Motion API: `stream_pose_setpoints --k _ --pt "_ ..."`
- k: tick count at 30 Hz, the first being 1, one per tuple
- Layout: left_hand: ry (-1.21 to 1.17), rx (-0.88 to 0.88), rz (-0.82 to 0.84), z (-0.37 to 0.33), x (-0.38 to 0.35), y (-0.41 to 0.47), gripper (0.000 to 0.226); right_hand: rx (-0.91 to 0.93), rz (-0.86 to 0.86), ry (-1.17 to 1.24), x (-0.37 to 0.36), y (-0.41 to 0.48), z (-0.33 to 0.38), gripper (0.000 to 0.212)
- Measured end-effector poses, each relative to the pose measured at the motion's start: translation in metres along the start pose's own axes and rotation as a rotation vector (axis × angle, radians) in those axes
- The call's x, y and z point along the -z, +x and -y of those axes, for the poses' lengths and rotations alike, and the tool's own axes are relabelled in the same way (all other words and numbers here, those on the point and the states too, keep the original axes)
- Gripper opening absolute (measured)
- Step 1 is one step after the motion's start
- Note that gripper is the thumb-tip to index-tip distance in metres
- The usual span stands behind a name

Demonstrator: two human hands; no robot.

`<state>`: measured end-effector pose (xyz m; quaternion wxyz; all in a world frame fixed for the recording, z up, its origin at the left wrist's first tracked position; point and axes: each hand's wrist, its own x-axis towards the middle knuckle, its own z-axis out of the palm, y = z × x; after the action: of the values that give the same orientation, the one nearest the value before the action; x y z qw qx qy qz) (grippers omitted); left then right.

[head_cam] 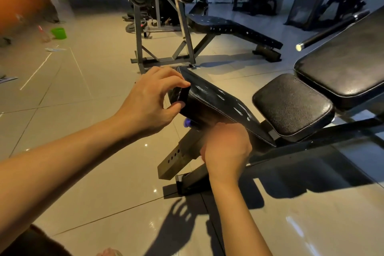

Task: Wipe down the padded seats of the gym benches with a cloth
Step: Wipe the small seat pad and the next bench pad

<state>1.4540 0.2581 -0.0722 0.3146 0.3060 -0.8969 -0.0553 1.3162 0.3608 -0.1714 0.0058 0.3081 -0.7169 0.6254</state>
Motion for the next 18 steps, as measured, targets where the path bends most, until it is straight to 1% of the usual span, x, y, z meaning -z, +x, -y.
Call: stream_pose_setpoints --k 1,4,5,6,9,10,11,14,15,16,18 --pt "0.0 0.003 -0.002 -0.001 0.0 0.0 0.043 0.015 0.012 0.001 -0.002 0.0 0.006 0.019" --pt "0.004 0.006 -0.003 -0.003 0.0 0.001 0.043 0.185 0.095 0.014 -0.012 -0.002 0.029 0.014" --pt "0.003 0.004 -0.004 -0.003 0.0 0.001 0.043 0.206 0.105 0.011 -0.013 -0.001 0.029 0.013" --pt "0.0 0.001 -0.002 -0.003 0.0 0.0 0.043 0.182 0.094 0.015 -0.011 0.0 0.024 0.013" --pt "-0.002 0.007 -0.004 -0.003 0.0 -0.001 0.043 -0.032 0.031 0.042 -0.001 0.002 0.006 0.017" --pt "-0.002 0.013 -0.009 -0.004 -0.001 -0.001 0.043 -0.057 0.026 0.041 -0.002 0.001 0.008 0.017" --pt "-0.003 0.018 -0.011 -0.004 -0.001 -0.001 0.043 -0.026 0.037 0.051 -0.004 0.0 0.016 0.016" --pt "-0.001 -0.004 -0.02 -0.005 0.0 0.0 0.042 0.224 0.125 0.079 -0.017 -0.003 0.041 0.008" --pt "0.003 -0.01 -0.018 -0.004 0.0 0.0 0.041 0.272 0.139 0.069 -0.018 -0.002 0.042 0.008" --pt "0.005 -0.008 -0.011 -0.004 0.0 0.0 0.042 0.278 0.128 0.053 -0.016 -0.001 0.036 0.008" --pt "0.007 0.007 -0.006 -0.003 0.0 0.0 0.043 0.196 0.072 0.017 -0.006 0.003 0.013 0.009"
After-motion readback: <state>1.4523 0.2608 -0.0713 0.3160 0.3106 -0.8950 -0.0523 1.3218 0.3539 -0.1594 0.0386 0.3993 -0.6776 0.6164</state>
